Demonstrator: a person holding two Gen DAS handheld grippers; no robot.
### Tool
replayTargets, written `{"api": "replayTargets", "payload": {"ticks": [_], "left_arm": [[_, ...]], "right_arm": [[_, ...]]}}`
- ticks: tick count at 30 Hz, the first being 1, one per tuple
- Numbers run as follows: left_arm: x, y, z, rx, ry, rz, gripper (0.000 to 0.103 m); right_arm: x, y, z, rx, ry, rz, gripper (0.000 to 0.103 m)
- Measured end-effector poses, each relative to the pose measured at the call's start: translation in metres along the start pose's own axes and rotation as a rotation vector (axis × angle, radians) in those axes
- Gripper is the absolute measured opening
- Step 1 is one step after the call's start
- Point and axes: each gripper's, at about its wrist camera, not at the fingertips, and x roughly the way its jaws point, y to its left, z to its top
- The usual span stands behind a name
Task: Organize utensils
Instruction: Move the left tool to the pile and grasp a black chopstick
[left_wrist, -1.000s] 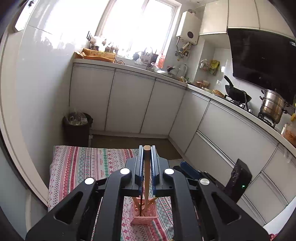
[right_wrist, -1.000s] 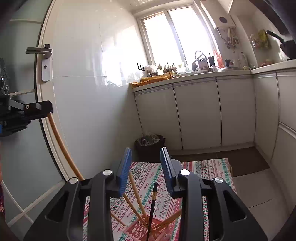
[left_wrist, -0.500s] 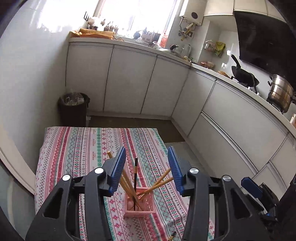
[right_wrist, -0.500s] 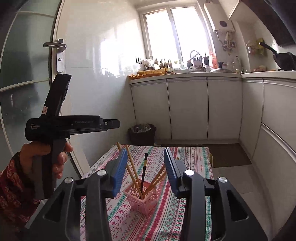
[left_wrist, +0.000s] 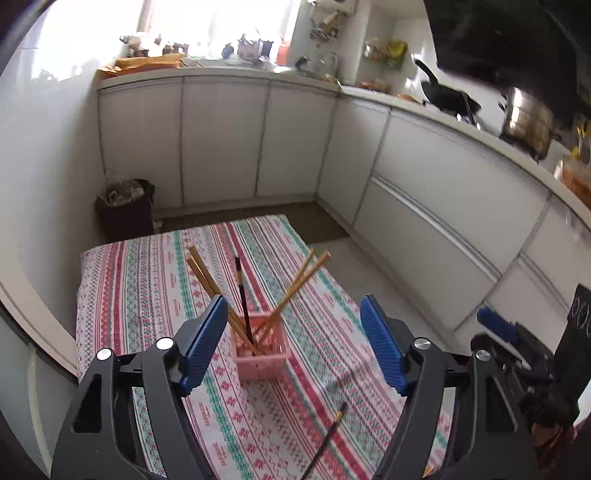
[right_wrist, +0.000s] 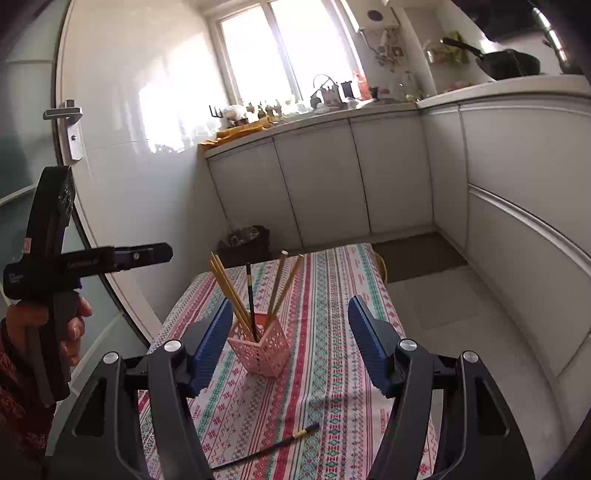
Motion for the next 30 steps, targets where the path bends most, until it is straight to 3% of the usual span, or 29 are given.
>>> {"api": "replayTargets", "payload": {"ticks": [4, 5, 10, 15, 17, 21, 28, 30], "left_arm": [[0.023, -0.026, -0.036, 0.129, 0.16, 0.004, 0.072], [0.028, -0.031, -0.044, 0.142, 0.199, -0.007, 0.077], [0.071, -0.063, -0.083, 0.293, 0.419, -0.034, 0.079], [0.137, -0.081, -0.122, 0.391, 0.656, -0.021, 0.069], [0.159, -0.086, -0.134, 0.426, 0.719, -0.011, 0.059], [0.194, -0.091, -0.145, 0.455, 0.795, 0.014, 0.052], [0.224, -0.087, -0.143, 0.481, 0.832, 0.067, 0.051], [0.232, -0.085, -0.147, 0.485, 0.862, 0.071, 0.043]], "right_arm": [[-0.007, -0.025, -0.019, 0.109, 0.108, -0.047, 0.067], [-0.009, -0.029, -0.025, 0.133, 0.138, -0.048, 0.068], [-0.022, -0.039, -0.059, 0.186, 0.268, -0.083, 0.069], [-0.034, -0.064, -0.089, 0.316, 0.38, -0.107, 0.07], [-0.034, -0.075, -0.096, 0.366, 0.396, -0.105, 0.07], [-0.03, -0.087, -0.1, 0.39, 0.392, -0.106, 0.07], [-0.015, -0.087, -0.1, 0.388, 0.422, -0.078, 0.07], [-0.012, -0.088, -0.101, 0.383, 0.433, -0.076, 0.07]]}}
